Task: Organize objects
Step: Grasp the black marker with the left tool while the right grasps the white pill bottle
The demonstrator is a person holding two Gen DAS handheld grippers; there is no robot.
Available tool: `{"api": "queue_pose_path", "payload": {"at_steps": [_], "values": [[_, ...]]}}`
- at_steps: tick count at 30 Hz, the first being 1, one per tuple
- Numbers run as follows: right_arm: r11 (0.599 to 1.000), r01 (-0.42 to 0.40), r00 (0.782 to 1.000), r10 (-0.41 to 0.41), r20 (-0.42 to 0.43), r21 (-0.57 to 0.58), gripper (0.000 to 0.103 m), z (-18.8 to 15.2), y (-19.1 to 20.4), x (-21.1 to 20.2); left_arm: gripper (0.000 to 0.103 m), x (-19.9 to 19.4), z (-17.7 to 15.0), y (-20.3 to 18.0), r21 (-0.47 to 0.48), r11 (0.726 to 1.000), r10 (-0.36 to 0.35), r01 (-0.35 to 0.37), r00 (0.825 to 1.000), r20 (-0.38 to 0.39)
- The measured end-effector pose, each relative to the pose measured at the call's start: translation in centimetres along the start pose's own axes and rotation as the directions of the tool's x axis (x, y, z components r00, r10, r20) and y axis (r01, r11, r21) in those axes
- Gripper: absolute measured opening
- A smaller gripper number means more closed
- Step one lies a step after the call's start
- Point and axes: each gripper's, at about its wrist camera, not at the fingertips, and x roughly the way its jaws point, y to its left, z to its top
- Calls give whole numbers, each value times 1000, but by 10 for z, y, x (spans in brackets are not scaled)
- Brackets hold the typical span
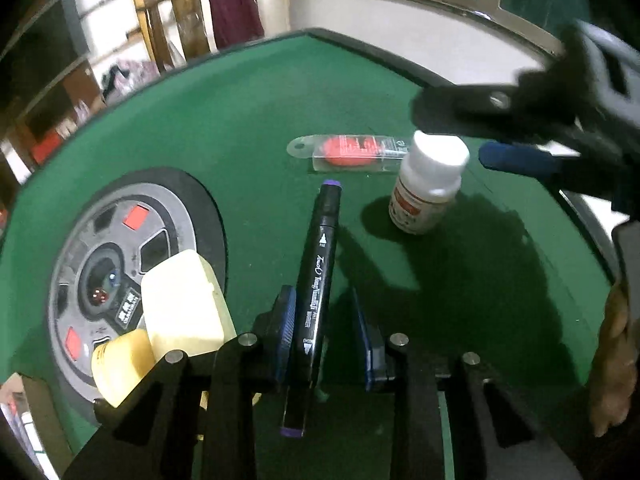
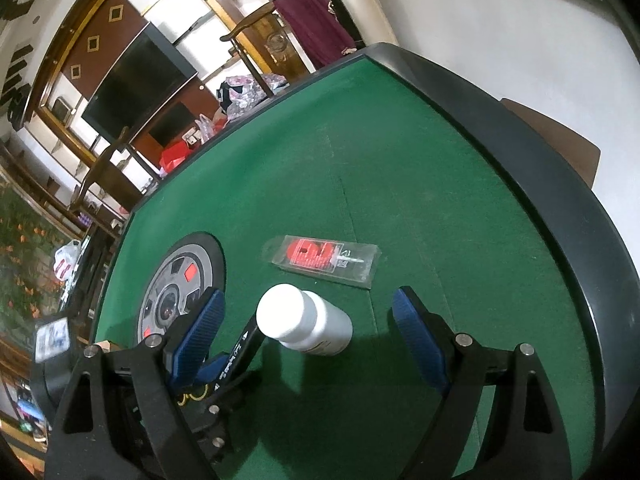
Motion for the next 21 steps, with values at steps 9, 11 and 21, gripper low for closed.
{"api": "queue_pose_path", "payload": {"at_steps": [9,11,21], "values": [[996,-22,999,24,32,-83,86,-1,6,-8,11,-44,-27,-8,-41,999,-26,30,996,91],[991,-5,999,10,35,-132,86,-5,13,-7,11,-62,-32,-2,-81,996,-34,45,990,135],[905,261,965,-244,92,-337,77,-25,45,29,11,-129,-71,30,-252,965,-12,76,969,247]]}}
